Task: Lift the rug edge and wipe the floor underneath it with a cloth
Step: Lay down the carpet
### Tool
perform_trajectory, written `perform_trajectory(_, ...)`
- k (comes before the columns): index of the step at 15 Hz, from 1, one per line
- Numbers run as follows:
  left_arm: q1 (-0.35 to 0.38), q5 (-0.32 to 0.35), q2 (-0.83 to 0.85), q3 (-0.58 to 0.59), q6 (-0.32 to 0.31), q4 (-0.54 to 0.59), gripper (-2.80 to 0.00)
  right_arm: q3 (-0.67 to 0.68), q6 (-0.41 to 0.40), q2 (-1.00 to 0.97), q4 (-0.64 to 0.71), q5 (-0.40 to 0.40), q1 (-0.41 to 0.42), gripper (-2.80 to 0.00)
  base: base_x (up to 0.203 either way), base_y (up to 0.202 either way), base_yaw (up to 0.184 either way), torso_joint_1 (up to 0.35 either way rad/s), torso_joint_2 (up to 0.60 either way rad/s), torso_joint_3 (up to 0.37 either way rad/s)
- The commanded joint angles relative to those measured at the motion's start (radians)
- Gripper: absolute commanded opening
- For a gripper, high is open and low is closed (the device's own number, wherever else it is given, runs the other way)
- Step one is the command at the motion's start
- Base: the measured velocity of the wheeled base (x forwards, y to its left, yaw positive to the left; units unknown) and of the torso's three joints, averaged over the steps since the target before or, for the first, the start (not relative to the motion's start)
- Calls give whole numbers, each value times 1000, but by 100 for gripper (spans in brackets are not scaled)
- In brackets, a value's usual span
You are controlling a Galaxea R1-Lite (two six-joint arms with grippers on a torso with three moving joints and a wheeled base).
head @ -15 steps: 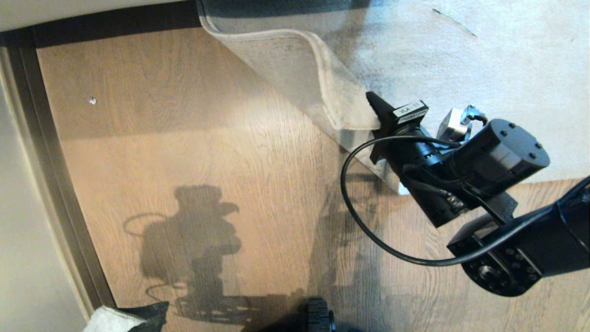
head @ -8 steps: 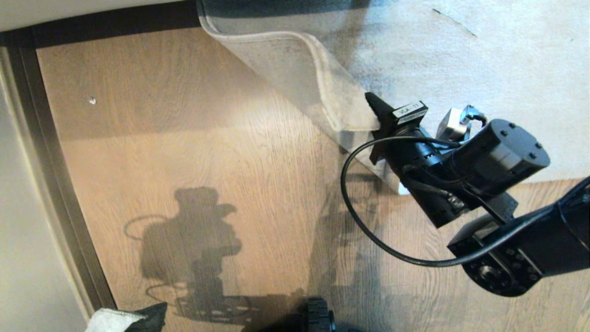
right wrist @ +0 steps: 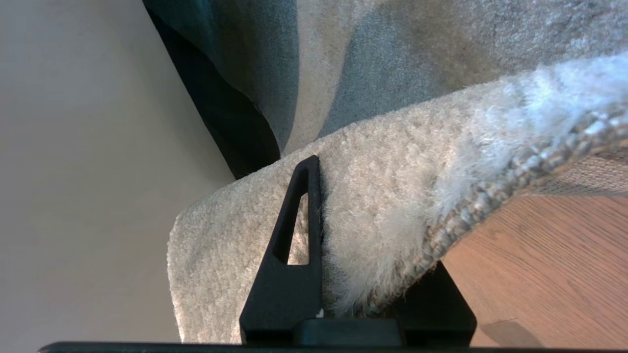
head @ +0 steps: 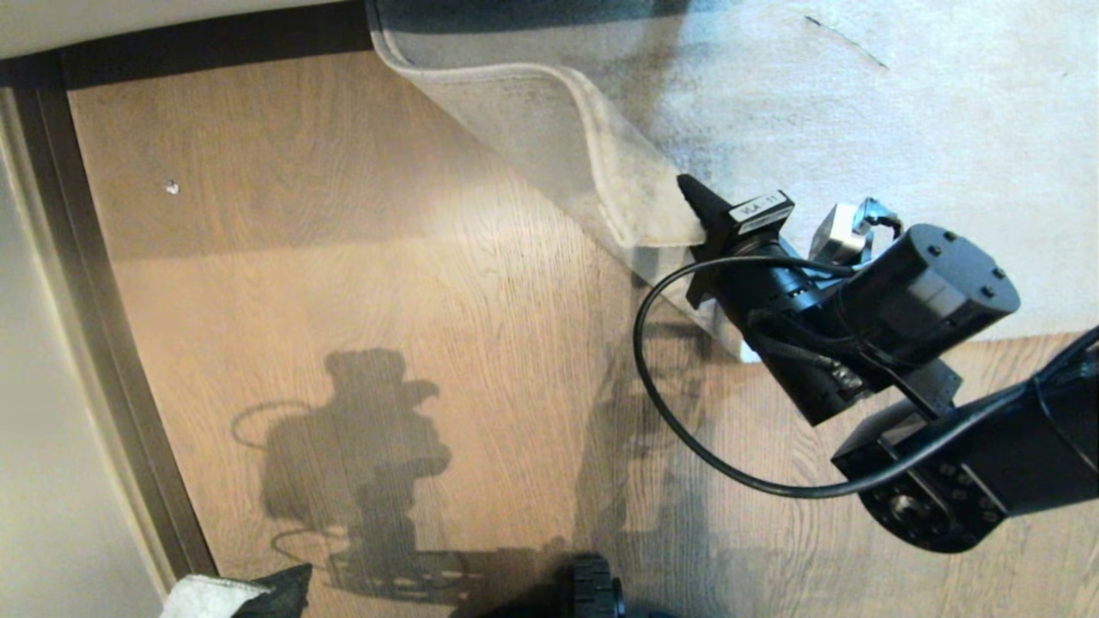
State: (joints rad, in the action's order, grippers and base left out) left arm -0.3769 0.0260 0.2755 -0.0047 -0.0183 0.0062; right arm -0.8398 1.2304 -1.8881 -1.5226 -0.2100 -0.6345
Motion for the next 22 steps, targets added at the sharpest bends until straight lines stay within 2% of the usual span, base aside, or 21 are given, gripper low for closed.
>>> perform_trajectory(1,47,0,4,0,3,0,-280,-1,9,-6,-43,-2,0,-280,0,0,0,0,0,0)
perform_trajectory(2,105,-1,4,0,5,0,-280,-1,9,-6,-42,0,1,-280,0,0,0,0,0,0)
perform_trajectory(4,144,-1,4,0,7,0,-280,1,9,-11,-42,0,-1,-280,0,0,0,0,0,0)
perform_trajectory(6,259,-1,7,0,8,0,-280,-2,9,-11,-43,0,-1,-280,0,0,0,0,0,0)
perform_trajectory(9,302,-2,5,0,13,0,-280,-1,9,-13,-42,0,2,-280,0,0,0,0,0,0)
perform_trajectory(11,391,-5,-42,0,14,0,-280,-1,9,-13,-42,0,4,-280,0,0,0,0,0,0)
perform_trajectory(18,378,-10,-273,1,15,-2,-280,0,9,-14,-42,0,7,-280,0,0,0,0,0,0)
perform_trajectory(22,377,-15,-276,2,24,-3,-280,21,11,-14,-42,-2,9,-280,0,0,0,0,0,0)
